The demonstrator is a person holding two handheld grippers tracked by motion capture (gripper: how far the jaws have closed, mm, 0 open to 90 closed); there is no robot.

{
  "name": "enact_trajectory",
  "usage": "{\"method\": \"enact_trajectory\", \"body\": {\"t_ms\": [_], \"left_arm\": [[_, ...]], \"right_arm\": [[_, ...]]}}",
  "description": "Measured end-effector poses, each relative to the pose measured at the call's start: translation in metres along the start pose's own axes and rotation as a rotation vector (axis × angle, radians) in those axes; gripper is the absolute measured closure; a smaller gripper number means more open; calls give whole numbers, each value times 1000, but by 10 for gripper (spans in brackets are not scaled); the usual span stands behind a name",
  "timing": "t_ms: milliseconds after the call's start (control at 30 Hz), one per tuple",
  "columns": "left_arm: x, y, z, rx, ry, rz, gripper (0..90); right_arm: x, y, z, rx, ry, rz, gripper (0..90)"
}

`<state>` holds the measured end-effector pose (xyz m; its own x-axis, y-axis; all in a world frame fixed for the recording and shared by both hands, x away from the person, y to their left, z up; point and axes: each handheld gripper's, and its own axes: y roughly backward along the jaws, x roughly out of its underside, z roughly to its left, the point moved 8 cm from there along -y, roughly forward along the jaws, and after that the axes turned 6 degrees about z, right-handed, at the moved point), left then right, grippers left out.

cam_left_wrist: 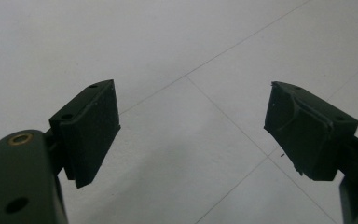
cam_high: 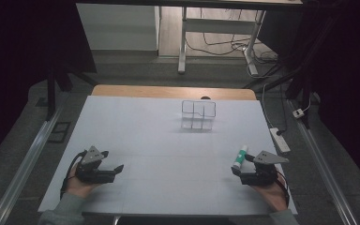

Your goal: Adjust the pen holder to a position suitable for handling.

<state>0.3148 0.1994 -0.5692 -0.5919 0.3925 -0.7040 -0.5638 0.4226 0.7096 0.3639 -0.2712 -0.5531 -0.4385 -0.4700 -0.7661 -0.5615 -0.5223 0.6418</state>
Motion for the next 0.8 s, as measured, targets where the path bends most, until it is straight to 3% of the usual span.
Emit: {"method": "enact_trajectory", "body": {"t_ms": [800], "left_arm": [[0, -1, 0, -3, -7, 2, 177]], "right_arm": [[-2, 1, 1, 8, 8, -4, 224]]}}
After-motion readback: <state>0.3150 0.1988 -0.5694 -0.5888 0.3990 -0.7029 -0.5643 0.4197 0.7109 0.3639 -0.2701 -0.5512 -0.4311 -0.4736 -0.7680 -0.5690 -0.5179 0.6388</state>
